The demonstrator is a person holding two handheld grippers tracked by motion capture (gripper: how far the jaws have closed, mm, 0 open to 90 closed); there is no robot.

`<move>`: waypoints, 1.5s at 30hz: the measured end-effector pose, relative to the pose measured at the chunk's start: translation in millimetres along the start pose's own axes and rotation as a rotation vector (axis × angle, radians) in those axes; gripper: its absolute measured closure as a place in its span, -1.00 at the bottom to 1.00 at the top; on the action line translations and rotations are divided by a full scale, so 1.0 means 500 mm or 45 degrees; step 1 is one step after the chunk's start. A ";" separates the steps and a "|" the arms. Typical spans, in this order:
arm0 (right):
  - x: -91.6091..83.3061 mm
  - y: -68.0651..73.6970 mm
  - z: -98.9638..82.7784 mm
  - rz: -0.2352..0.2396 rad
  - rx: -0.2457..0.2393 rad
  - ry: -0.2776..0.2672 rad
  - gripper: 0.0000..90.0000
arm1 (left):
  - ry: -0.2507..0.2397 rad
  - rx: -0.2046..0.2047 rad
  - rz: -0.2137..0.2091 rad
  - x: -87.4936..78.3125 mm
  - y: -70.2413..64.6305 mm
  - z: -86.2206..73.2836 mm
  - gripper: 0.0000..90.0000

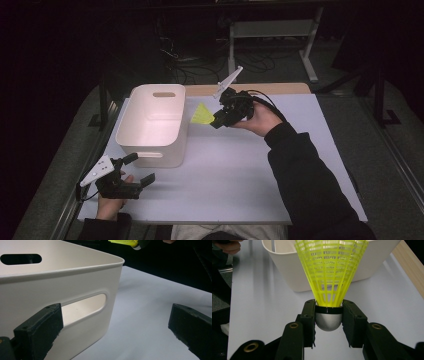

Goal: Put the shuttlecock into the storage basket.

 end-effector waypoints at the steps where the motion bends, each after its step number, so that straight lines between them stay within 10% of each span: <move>1: 0.000 0.000 0.002 0.000 -0.004 0.000 0.41 | 0.000 -0.001 0.000 0.000 0.000 0.000 -1.00; 45: 0.011 0.024 0.115 0.020 -0.111 -0.007 0.41 | -0.002 -0.002 -0.002 -0.001 0.000 0.000 -1.00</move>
Point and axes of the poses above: each handheld gripper's, and its own axes: x roughly forward along the jaws, z roughly out of its top, y roughly to its left, the point moved 9 cm from there along x, roughly forward along the jaws, and after that the axes turned 14 degrees about z, right-handed, at the moved point
